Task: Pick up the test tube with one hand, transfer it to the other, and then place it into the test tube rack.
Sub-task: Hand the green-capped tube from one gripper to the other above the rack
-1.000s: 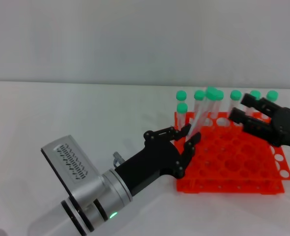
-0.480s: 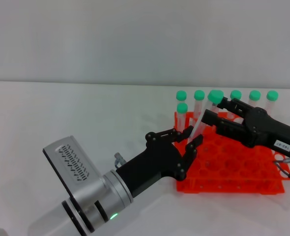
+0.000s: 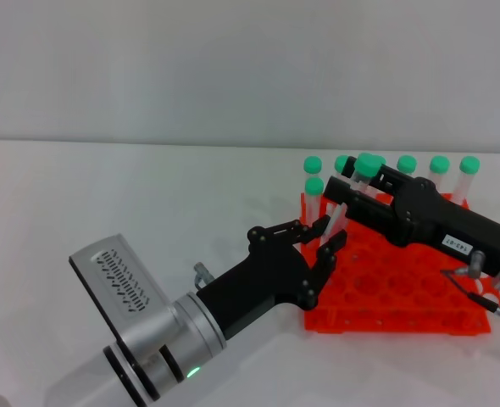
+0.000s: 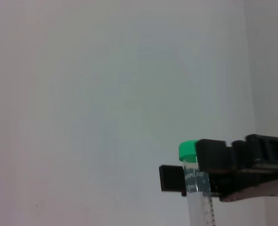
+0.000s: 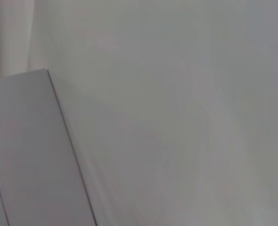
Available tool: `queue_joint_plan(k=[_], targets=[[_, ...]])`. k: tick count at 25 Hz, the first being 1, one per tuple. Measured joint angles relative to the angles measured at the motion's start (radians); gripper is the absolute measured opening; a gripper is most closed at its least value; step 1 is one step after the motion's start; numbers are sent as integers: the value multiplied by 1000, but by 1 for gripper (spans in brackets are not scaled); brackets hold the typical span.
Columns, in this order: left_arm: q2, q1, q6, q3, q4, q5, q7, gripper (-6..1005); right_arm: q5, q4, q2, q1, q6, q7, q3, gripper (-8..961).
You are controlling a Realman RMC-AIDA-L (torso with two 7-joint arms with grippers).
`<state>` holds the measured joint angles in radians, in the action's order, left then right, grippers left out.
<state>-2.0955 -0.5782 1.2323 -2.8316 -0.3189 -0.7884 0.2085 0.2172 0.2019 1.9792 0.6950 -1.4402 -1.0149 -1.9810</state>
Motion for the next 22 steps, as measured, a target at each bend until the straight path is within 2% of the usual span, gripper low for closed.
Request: queue_joint_plan(k=[5,19,22], targets=[[0,0,2,0,4,-1,0,242,3,5,0,1,13,5,10,547],[0,-11,-3,0,10,-6,-4,249,4,5,-7,2,14,34,10,225],[0,-14,-5,1,11,-7,-28,250,5,5,-8,5,14,35,10,217]])
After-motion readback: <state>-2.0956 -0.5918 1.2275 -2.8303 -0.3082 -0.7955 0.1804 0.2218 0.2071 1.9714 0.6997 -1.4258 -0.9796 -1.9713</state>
